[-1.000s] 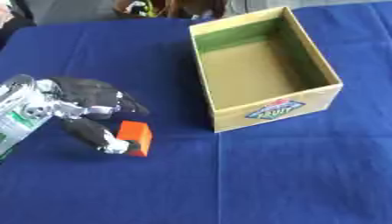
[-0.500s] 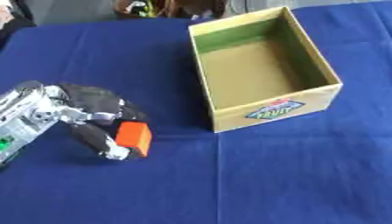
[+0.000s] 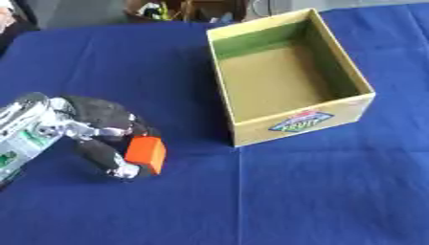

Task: Pick up objects on the table and place them in the box.

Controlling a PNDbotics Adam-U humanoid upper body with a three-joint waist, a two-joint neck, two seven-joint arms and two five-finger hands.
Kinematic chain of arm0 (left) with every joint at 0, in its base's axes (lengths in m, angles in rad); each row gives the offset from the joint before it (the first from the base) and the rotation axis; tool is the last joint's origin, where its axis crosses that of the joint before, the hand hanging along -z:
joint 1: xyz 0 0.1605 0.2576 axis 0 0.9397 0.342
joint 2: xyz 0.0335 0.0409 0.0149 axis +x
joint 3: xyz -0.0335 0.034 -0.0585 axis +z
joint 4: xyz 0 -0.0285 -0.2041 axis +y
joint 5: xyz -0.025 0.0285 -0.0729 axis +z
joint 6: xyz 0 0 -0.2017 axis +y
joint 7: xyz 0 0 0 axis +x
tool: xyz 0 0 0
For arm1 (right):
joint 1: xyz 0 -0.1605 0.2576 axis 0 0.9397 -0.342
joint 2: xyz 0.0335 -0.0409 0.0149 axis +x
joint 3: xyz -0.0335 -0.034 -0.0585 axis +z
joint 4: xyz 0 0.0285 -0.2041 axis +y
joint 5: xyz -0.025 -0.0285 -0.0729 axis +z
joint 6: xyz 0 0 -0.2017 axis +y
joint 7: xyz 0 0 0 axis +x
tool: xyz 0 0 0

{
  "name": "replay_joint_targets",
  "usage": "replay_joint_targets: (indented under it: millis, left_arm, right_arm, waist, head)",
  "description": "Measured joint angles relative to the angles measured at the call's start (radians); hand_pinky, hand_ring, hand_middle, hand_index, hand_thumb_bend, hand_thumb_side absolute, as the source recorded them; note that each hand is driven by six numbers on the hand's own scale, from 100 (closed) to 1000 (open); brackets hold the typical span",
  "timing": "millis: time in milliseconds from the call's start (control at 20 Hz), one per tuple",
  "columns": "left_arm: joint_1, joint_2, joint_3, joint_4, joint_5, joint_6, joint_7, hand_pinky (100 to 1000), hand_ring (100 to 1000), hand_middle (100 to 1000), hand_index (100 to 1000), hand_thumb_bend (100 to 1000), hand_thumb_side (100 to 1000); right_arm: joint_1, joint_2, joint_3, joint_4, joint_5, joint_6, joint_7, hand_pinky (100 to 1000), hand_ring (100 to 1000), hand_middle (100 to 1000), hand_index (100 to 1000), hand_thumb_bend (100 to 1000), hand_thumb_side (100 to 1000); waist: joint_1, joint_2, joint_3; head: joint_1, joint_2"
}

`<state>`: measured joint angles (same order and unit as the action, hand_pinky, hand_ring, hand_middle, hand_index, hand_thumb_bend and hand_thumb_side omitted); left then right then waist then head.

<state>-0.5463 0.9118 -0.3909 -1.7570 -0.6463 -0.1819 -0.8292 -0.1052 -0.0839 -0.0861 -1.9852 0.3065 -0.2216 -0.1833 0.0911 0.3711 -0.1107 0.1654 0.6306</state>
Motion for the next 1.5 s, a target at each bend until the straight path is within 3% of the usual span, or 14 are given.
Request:
replay_joint_targets:
  millis: [350, 650, 750, 1000, 1050, 1100, 1250, 1400, 1500]
  left_arm:
    - [0.006, -0.006, -0.012, 0.021, -0.060, -0.010, 0.046, 445, 658, 709, 1000, 458, 905]
    - [0.008, -0.007, -0.017, 0.034, -0.078, -0.025, 0.061, 404, 620, 653, 1000, 454, 892]
    - [0.008, -0.012, -0.018, 0.037, -0.081, -0.028, 0.068, 351, 579, 602, 968, 428, 843]
    - [0.008, -0.019, -0.022, 0.041, -0.092, -0.012, 0.125, 205, 482, 494, 835, 174, 620]
    - [0.007, -0.023, -0.021, 0.041, -0.094, -0.003, 0.146, 205, 482, 494, 835, 174, 620]
    - [0.007, -0.025, -0.021, 0.041, -0.097, 0.007, 0.168, 156, 451, 455, 781, 109, 521]
    - [0.007, -0.030, -0.021, 0.047, -0.114, 0.037, 0.229, 100, 409, 408, 732, 100, 392]
    - [0.006, -0.033, -0.017, 0.047, -0.135, 0.057, 0.276, 100, 387, 376, 705, 100, 275]
    - [0.005, -0.033, -0.011, 0.047, -0.147, 0.067, 0.305, 100, 371, 349, 685, 100, 268]
  right_arm:
    - [-0.001, 0.000, 0.000, 0.000, 0.000, -0.001, 0.001, 812, 958, 599, 935, 100, 974]
    - [-0.001, 0.000, 0.000, 0.000, 0.000, -0.001, 0.001, 811, 957, 596, 932, 100, 973]
    - [-0.001, 0.000, 0.000, 0.000, 0.000, -0.002, 0.001, 811, 957, 595, 932, 100, 975]
    - [-0.001, 0.000, 0.000, 0.000, 0.000, -0.002, 0.001, 811, 957, 594, 932, 100, 975]
    - [-0.001, 0.000, 0.000, 0.000, 0.000, -0.002, 0.001, 811, 957, 594, 932, 100, 975]
    - [-0.001, 0.000, 0.000, 0.000, 0.000, -0.001, 0.002, 811, 957, 593, 931, 100, 975]
    - [-0.001, 0.000, 0.000, 0.000, 0.000, 0.000, 0.002, 811, 957, 593, 931, 100, 974]
    - [0.000, 0.000, 0.000, 0.000, 0.000, 0.000, 0.003, 811, 958, 593, 931, 100, 975]
    - [0.000, 0.000, 0.000, 0.000, 0.000, 0.001, 0.004, 812, 958, 593, 932, 100, 975]
  waist:
    - [0.000, 0.000, -0.001]
    - [0.000, 0.000, -0.006]
    - [0.000, 0.000, -0.006]
    - [0.000, 0.000, -0.005]
    - [0.000, 0.000, -0.005]
    - [0.000, 0.000, -0.005]
    - [0.000, 0.000, -0.005]
    - [0.000, 0.000, -0.005]
    - [0.000, 0.000, -0.004]
  head:
    - [0.000, -0.001]
    - [0.000, -0.005]
    - [0.000, -0.008]
    - [0.000, -0.008]
    - [0.000, -0.008]
    - [0.000, -0.008]
    - [-0.001, -0.008]
    - [-0.002, -0.008]
    - [-0.003, -0.008]
